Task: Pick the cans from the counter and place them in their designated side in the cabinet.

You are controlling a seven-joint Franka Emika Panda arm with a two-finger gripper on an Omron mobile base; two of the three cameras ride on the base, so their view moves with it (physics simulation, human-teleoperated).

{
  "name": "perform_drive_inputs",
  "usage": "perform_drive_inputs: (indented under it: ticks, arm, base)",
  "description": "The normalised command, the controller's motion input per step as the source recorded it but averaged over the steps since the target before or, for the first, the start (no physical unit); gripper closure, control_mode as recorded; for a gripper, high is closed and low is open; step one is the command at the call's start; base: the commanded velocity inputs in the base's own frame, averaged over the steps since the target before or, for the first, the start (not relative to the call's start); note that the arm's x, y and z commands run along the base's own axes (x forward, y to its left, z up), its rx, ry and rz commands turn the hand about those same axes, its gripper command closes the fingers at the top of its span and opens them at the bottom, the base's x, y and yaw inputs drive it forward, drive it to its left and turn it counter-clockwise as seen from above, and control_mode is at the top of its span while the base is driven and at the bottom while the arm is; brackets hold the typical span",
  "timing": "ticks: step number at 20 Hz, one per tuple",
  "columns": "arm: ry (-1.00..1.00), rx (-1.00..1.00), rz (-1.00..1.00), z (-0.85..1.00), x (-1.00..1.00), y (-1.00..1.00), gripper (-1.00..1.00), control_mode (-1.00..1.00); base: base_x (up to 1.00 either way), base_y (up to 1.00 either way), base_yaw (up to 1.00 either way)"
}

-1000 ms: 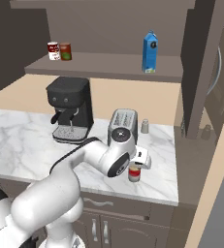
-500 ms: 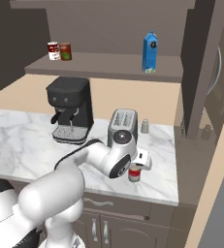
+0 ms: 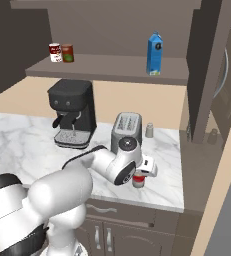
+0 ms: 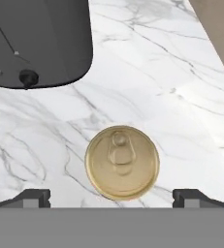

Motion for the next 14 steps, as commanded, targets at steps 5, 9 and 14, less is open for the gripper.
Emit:
perform_drive_inputs:
  ticks: [5, 9, 14]
  arm:
    - [0.00, 0.00, 0.00, -0.15, 0.09, -0.07, -1.00, -1.00]
    - [0.01, 0.01, 0.00, -0.16, 0.09, -0.07, -1.00, -1.00]
    - [0.02, 0.01, 0.00, -0.16, 0.11, -0.05, -1.00, -1.00]
  base:
    - [0.00, 0.00, 0.00]
    - [0.00, 0.00, 0.00]
    - [0.00, 0.00, 0.00]
